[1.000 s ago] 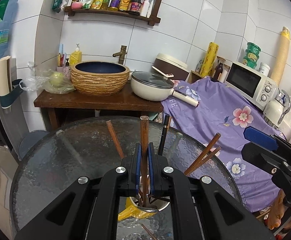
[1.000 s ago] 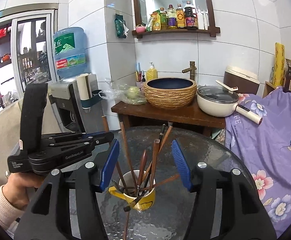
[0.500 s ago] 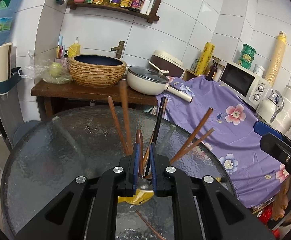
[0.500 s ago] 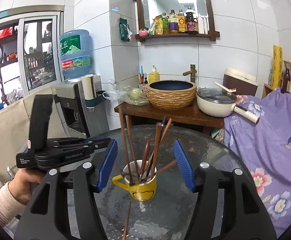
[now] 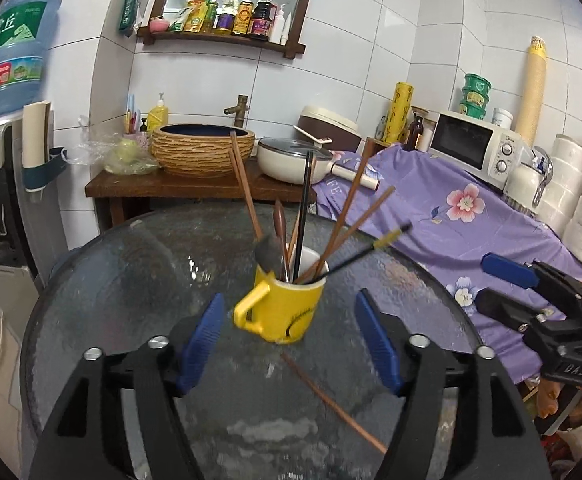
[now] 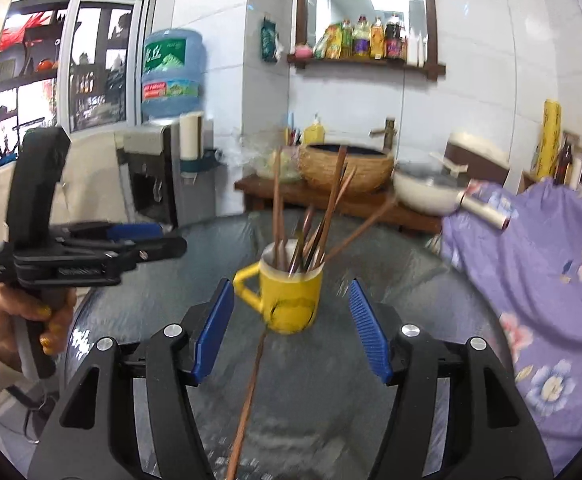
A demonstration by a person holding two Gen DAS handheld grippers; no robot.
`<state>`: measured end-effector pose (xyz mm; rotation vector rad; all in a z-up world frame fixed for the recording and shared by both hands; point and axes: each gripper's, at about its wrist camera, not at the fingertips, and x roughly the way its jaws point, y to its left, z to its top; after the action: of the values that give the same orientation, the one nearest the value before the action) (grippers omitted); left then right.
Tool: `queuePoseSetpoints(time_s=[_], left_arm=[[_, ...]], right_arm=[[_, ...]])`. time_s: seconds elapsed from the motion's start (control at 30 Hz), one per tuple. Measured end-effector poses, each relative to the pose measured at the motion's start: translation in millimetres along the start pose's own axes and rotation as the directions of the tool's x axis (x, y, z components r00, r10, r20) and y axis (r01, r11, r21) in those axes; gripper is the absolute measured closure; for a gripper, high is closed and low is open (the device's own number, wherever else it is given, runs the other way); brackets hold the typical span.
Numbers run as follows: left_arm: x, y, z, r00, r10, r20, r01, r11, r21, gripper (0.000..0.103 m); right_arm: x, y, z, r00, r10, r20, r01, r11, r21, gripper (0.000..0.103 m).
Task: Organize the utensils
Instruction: 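Withdraw both tools from the mug toward the last wooden chopstick, then close the right tool on the last wooden chopstick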
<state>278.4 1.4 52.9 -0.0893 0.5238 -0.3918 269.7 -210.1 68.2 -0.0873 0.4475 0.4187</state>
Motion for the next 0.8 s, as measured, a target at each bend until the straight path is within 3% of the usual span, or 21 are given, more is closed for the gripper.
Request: queuePoseSetpoints(time_s=[0.2,0.37,0.53,0.8], left_arm=[[-14,-7,-43,0.996,0.085,-0.033,-0.084,0.996,0.035,0.012],[-20,6,-75,0.986,0.137,-0.099,-0.137,0.991,0.001,0.010],[-28,12,-96,0.976,0.190,-0.111,-0.191,0.982,-0.003,0.008],[-32,6,-113,0.970,0.216,-0.115,-0.218,0.976,-0.008,0.007]], right_arm=[[10,4,-59,0.993,0.008,-0.115,0.001,0.997,0.075,0.043],[14,8,-97,0.981,0.005,-0.194,0.015,0.995,0.103,0.043],[10,18,-121,0.974,0.009,-0.225,0.016,0.994,0.108,0.043],[13,34,-145,0.963,0.014,-0.271,0.014,0.995,0.102,0.043]])
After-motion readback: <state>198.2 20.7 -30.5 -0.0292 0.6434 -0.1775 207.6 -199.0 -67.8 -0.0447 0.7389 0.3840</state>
